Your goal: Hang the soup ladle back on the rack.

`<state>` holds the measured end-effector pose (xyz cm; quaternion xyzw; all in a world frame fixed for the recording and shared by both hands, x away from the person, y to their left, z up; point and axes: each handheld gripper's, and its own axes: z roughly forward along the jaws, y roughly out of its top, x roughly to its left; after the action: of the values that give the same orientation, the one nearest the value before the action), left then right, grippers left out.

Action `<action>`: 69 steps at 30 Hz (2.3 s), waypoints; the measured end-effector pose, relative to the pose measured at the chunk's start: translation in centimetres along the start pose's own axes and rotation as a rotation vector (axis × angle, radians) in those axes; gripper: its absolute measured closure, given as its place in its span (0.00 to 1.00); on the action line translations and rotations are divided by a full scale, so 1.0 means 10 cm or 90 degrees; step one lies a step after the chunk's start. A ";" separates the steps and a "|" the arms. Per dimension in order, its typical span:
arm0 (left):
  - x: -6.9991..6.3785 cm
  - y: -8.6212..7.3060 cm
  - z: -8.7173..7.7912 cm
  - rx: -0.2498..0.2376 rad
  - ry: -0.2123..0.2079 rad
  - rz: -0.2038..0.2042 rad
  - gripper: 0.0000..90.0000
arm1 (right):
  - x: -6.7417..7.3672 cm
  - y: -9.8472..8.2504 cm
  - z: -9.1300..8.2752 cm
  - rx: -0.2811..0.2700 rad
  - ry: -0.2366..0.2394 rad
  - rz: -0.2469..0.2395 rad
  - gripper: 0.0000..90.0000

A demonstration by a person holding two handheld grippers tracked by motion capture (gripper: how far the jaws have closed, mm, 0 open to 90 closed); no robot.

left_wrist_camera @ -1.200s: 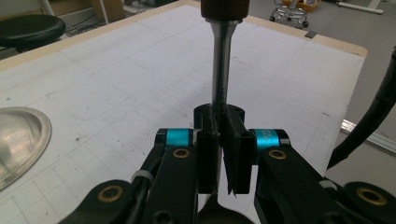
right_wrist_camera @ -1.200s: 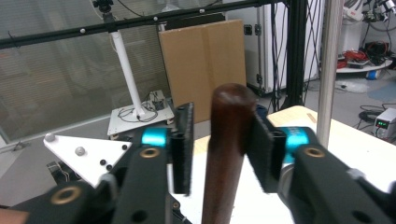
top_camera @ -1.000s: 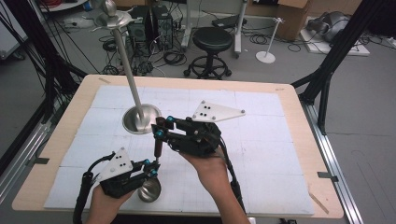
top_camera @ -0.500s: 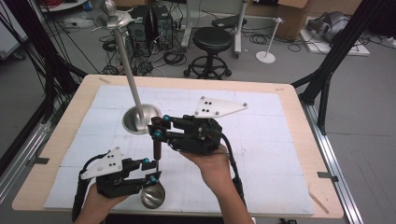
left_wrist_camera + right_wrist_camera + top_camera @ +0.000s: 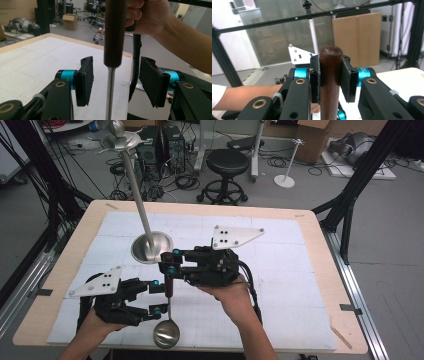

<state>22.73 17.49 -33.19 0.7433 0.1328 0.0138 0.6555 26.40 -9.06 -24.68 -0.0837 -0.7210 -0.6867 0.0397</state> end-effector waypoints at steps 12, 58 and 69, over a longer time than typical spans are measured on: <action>0.03 0.03 0.10 0.002 -0.026 -0.002 0.69 | -0.01 -0.03 0.01 -0.005 0.052 -0.009 0.81; 0.65 0.91 -0.22 -0.006 0.299 -0.024 0.82 | 0.27 -1.12 -1.24 0.023 -0.487 -0.007 0.20; 0.92 1.16 -0.22 -0.006 0.335 -0.031 0.82 | 0.25 -1.15 -1.23 0.042 -0.490 -0.011 0.20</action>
<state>33.29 20.35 -22.92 0.7079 0.3160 0.1914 0.6020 21.24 -21.66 -34.89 -0.3281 -0.7053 -0.5821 -0.2368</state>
